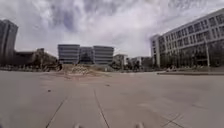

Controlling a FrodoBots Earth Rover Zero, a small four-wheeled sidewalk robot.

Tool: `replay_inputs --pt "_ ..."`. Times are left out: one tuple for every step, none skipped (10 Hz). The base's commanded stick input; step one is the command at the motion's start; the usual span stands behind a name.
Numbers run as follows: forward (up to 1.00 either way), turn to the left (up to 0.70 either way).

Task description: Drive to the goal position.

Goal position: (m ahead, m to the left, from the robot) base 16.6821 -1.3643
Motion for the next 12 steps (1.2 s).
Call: replay_inputs --pt "0.7 -0.13" --pt "0.7 -0.1" --pt "0.7 -0.02" --pt "0.7 0.0" --pt "0.7 0.0" --pt "0.7 0.0" --pt "0.7 0.0" --pt "0.7 0.0" --pt "0.7 0.0" --pt "0.7 0.0" --pt "0.7 0.0" --pt "0.7 0.0"
